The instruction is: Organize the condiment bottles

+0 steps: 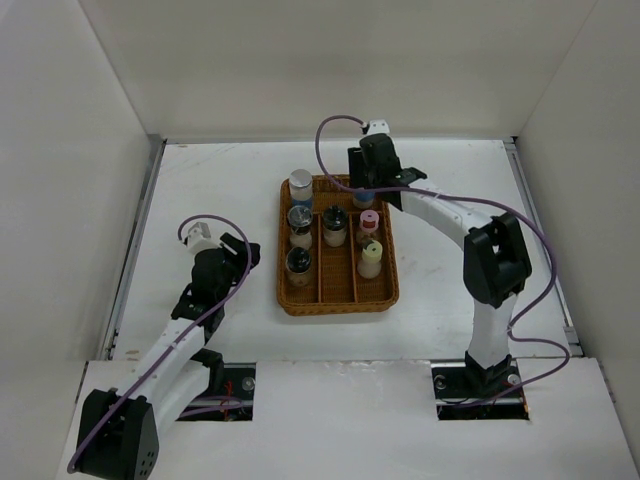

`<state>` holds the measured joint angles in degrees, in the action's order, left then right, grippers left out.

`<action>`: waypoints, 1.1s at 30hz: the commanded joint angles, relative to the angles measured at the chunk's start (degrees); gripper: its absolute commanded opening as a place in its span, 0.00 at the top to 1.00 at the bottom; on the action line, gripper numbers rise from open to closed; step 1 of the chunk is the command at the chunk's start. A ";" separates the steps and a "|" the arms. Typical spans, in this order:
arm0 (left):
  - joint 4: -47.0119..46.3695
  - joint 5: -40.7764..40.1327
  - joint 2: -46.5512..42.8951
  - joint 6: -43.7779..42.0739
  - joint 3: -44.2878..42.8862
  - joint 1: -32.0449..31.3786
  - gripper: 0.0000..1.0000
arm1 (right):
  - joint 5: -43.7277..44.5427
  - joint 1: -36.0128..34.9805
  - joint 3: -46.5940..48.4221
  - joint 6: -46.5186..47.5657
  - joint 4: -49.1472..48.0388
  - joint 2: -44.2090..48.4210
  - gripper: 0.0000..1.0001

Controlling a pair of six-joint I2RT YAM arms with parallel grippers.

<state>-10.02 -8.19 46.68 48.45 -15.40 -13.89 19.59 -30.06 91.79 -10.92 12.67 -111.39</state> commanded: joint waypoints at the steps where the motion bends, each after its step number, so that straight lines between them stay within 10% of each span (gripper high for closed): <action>1: -1.14 0.28 -0.80 -0.28 -1.30 0.31 0.46 | 0.36 -0.39 -0.64 -1.30 -7.56 0.57 0.48; 26: -1.14 0.36 -1.15 -0.02 -0.77 0.31 0.46 | 0.36 -0.65 -3.11 -2.53 -8.71 4.78 0.00; 33: -0.70 0.54 -1.06 -0.28 -1.56 0.23 0.43 | 0.53 -2.06 -4.16 -2.09 -8.97 11.10 0.00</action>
<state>-9.72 -8.14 46.54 48.42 -15.40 -13.89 19.51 -30.70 87.88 -13.26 7.18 -106.41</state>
